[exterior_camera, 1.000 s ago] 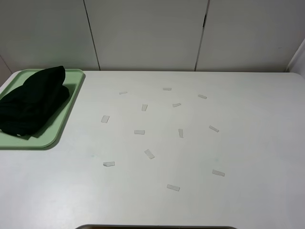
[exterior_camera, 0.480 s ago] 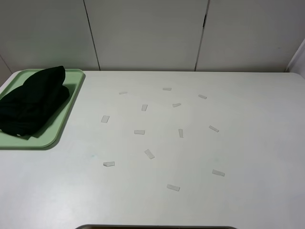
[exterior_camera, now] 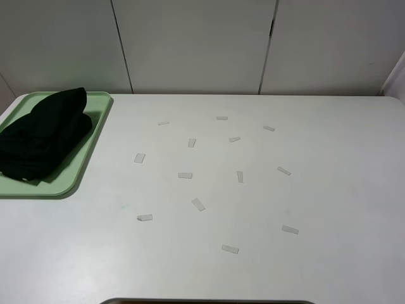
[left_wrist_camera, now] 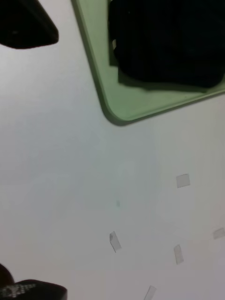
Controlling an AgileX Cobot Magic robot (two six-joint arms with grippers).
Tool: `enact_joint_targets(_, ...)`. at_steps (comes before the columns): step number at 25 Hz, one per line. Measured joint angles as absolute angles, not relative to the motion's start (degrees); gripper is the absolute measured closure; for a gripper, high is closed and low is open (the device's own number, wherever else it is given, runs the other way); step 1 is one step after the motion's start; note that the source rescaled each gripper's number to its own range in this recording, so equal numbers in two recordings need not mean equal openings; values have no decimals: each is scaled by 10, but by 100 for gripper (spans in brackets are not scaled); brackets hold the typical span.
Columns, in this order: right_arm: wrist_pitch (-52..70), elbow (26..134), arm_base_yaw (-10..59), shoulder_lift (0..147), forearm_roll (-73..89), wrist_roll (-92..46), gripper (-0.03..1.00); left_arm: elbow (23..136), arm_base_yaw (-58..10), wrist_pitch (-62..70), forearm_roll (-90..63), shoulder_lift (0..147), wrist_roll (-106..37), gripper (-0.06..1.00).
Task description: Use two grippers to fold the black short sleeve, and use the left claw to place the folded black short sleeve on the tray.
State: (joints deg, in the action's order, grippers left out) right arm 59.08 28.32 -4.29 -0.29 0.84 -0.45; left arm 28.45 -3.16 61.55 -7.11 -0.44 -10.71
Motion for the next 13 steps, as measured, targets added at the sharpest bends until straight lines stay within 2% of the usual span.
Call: enact_joint_targets(13, 591, 283, -43, -3, 8, -5, -3, 285, -32, 615, -71, -4, -107, -4)
